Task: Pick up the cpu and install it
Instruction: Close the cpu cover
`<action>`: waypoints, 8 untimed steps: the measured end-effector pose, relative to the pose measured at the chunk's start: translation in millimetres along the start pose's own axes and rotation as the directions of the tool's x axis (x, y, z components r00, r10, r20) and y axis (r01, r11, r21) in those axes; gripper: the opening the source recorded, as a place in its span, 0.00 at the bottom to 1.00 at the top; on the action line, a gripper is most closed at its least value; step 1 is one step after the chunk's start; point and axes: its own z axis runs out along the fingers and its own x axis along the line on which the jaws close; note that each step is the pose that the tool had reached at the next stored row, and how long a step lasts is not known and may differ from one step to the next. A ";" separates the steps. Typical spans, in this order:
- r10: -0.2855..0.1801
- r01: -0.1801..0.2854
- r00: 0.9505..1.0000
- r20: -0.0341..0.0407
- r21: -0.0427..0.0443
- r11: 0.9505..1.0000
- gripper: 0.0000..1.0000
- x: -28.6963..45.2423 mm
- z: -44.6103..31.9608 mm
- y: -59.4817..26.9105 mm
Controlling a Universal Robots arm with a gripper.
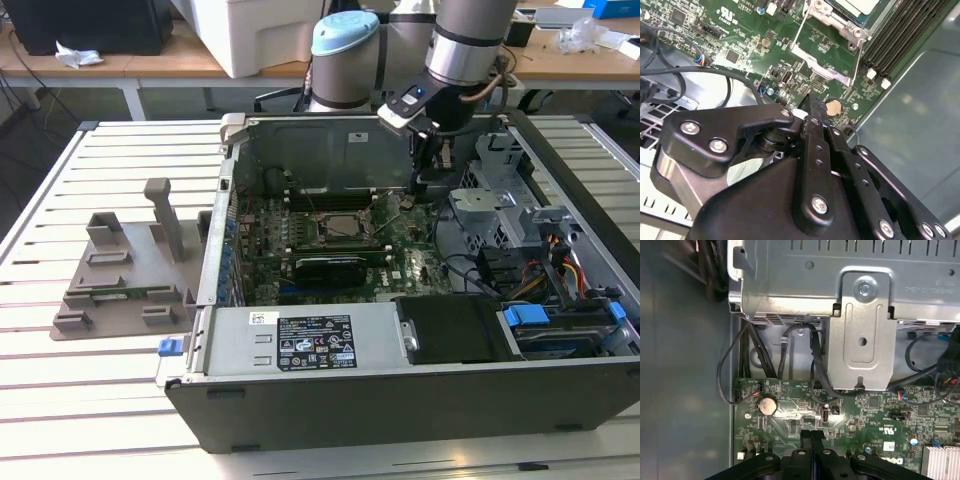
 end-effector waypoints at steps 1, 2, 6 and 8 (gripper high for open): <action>0.000 0.000 1.000 0.000 0.000 1.000 0.11 0.1 3.3 0.1; 0.000 0.000 1.000 0.000 0.000 1.000 0.11 0.1 5.2 0.0; 0.000 0.000 1.000 0.000 0.000 1.000 0.11 2.0 14.6 -4.0; 0.000 0.000 1.000 0.000 0.000 1.000 0.11 4.1 21.5 -10.5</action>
